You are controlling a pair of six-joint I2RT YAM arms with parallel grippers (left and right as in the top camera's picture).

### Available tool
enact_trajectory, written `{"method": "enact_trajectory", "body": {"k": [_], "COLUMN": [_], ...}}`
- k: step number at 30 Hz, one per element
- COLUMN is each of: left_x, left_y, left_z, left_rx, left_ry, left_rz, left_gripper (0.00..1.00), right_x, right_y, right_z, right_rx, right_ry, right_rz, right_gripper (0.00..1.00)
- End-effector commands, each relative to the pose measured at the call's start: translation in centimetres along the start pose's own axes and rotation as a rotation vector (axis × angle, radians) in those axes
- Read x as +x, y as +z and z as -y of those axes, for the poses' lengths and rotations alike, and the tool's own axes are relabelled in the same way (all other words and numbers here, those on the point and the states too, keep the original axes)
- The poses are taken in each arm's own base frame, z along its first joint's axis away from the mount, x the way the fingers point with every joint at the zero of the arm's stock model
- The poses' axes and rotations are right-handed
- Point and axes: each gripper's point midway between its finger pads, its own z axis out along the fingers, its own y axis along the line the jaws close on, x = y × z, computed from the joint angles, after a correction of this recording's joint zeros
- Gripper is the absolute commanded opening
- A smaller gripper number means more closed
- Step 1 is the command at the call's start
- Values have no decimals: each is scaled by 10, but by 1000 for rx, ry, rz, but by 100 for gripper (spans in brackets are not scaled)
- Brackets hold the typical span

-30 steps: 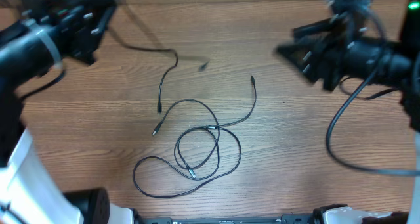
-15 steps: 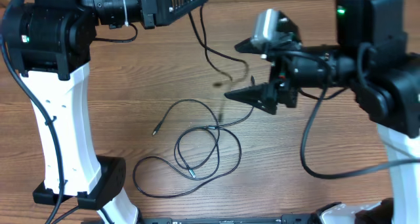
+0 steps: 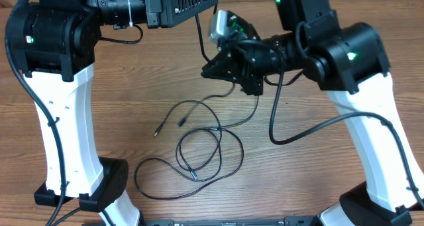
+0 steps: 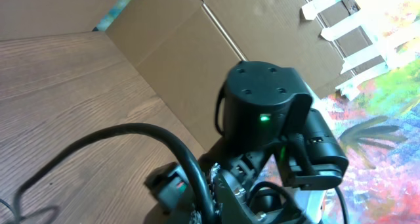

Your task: Untangle cables

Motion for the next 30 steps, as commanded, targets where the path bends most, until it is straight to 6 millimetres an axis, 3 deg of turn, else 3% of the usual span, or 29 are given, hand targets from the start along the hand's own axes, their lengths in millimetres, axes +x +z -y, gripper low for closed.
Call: {"method": "enact_trajectory", "body": {"k": [1, 3, 4, 6, 9, 11, 16, 21, 27, 30], "left_x": [4, 6, 6, 5, 6, 14, 31, 42, 57, 67], "left_y": [-1, -2, -2, -11, -48, -68, -87, -85, -80, -81], "left_z": [14, 11, 3, -29, -80, -89, -69, -33, -23, -27], "left_rx": [28, 15, -35, -254, -693, -876, -1018, -976, -951, -964], "left_ry": [48, 114, 127, 150, 157, 190, 260, 328, 369, 405], "left_rz": [-9, -9, 2, 44, 102, 97, 89, 109, 53, -14], "left_gripper": [9, 79, 100, 100, 100, 100, 100, 100, 100, 100], "right_x": [-6, -8, -10, -10, -5, 4, 19, 19, 4, -2], "right_y": [-3, -13, -22, -40, -74, -98, -176, -295, -426, -466], "right_z": [-3, 9, 18, 33, 58, 77, 132, 172, 171, 160], "right_rx": [8, 82, 137, 226, 339, 416, 666, 992, 1346, 1435], "right_ry": [-23, -2, 19, 38, 76, 101, 150, 165, 4, -36], "right_rz": [16, 19, 23, 33, 58, 66, 131, 297, 443, 518], "right_gripper": [4, 4, 4, 4, 4, 4, 4, 4, 4, 4]}}
